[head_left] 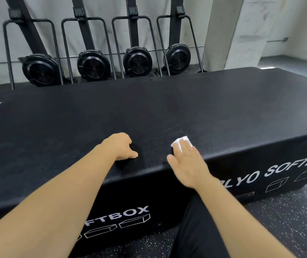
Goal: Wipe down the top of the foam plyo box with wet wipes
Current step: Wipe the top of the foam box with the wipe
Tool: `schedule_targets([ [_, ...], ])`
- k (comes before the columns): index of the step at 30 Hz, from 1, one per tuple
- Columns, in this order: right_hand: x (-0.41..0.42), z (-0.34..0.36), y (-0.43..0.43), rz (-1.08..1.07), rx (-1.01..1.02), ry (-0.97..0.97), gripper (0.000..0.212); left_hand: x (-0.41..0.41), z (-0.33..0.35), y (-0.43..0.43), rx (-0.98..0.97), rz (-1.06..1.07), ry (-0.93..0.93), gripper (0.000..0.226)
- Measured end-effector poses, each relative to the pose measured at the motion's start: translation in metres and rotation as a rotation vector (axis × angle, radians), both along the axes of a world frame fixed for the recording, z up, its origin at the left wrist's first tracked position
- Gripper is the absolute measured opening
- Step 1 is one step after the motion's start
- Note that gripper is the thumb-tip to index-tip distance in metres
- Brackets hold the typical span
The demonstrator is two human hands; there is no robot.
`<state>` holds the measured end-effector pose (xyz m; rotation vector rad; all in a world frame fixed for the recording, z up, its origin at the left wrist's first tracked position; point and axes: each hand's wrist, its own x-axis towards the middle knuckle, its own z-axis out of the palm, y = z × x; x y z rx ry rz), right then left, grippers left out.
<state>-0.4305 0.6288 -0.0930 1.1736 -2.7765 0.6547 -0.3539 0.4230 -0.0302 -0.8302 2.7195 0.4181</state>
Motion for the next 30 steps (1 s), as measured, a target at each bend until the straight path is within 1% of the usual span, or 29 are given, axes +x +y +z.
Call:
schedule_targets([
  [2,0.03,-0.002,-0.013,0.064,-0.025,0.023,0.035,0.0,0.0,0.001,0.0,0.014,-0.001,0.06],
  [4,0.057,-0.004,-0.025,0.12,-0.024,0.009,0.039,0.0,0.0,0.001,-0.011,0.016,-0.004,0.055],
  [7,0.079,-0.006,-0.036,0.207,0.084,-0.047,0.057,-0.001,0.001,0.004,-0.027,-0.002,-0.018,0.04],
  [8,0.08,-0.004,-0.035,0.23,0.115,-0.055,0.059,-0.001,0.002,0.004,-0.033,-0.006,-0.022,0.043],
  [10,0.073,-0.002,-0.028,0.269,0.088,-0.046,0.052,-0.001,0.002,0.006,-0.041,0.0,-0.021,0.05],
  [12,0.061,0.002,-0.014,0.278,0.009,-0.011,0.038,-0.001,0.002,0.006,-0.041,0.008,-0.015,0.052],
  [15,0.036,0.004,0.011,0.218,-0.02,0.023,0.029,0.0,0.001,0.005,-0.029,0.017,-0.019,0.053],
  [20,-0.014,-0.001,0.052,0.033,0.05,0.032,0.029,0.0,0.0,0.004,0.0,0.027,-0.005,0.056],
  [24,-0.014,-0.004,0.043,-0.048,0.065,0.036,0.033,-0.002,-0.001,0.003,-0.012,0.026,-0.003,0.053],
  [28,0.032,-0.003,0.009,0.036,-0.06,0.033,0.031,-0.004,-0.003,0.003,-0.036,0.037,-0.008,0.052],
  [30,0.06,-0.004,-0.009,0.105,-0.068,0.02,0.036,-0.004,-0.003,0.003,-0.055,0.035,-0.009,0.052],
])
